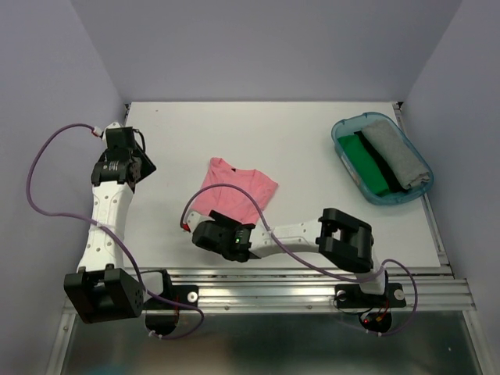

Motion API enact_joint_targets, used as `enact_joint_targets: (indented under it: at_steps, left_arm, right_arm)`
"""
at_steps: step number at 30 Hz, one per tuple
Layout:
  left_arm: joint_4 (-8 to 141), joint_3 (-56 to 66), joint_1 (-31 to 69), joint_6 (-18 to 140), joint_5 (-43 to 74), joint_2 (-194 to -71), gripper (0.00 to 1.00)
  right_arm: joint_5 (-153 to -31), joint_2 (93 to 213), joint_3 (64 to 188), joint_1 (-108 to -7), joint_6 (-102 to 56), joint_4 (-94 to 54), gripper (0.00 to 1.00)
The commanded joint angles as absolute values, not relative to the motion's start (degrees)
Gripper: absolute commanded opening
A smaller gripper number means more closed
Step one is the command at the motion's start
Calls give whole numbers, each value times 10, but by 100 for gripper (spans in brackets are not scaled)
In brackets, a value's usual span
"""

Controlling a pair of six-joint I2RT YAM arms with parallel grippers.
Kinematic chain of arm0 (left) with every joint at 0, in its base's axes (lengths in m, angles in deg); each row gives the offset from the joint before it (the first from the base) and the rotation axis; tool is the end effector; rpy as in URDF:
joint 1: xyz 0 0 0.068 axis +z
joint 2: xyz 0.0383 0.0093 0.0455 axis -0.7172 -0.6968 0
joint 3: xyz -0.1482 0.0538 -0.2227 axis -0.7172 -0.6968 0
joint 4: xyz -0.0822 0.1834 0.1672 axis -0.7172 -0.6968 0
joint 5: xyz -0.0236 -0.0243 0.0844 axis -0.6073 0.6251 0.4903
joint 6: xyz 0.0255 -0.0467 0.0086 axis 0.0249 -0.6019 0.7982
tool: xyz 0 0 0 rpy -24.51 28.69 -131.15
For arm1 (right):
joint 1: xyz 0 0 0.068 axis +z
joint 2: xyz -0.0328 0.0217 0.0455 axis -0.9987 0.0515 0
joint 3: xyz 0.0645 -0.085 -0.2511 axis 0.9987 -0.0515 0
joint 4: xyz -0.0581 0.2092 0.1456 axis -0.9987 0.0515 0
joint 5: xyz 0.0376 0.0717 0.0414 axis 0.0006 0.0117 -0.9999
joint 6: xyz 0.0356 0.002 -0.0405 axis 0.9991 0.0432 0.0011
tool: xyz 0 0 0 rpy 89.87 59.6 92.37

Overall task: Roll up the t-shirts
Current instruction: Roll the T-shirt to the center of the board.

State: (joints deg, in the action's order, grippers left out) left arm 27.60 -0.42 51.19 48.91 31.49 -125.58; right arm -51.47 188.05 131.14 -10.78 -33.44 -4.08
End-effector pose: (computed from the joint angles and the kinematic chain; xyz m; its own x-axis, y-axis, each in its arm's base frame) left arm 0.2526 0.0288 0.3460 -0.4775 -0.4459 -0.7571 -0.4285 0.8704 -0.2424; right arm 0.1219 0.4170 0.1757 -0.1396 -0.7995 -0.5843 -0.7449 0.4736 -0.4700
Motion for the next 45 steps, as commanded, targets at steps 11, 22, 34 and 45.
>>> enact_joint_targets:
  at_steps: [11, 22, 34, 45]
  left_arm:
    - [287, -19, 516, 504, 295, -1235, 45]
    - [293, -31, 517, 506, 288, -1231, 45]
    - [305, -50, 518, 506, 272, -1228, 45]
    - [313, -57, 518, 507, 248, -1230, 45]
  right_arm:
    - [-435, 1934, 1328, -90, -395, -165, 68]
    - [-424, 1984, 1298, -95, -391, -246, 30]
    - [-647, 1851, 1282, -182, -265, -169, 1]
    - [-1020, 1833, 1294, -286, -151, -126, 1]
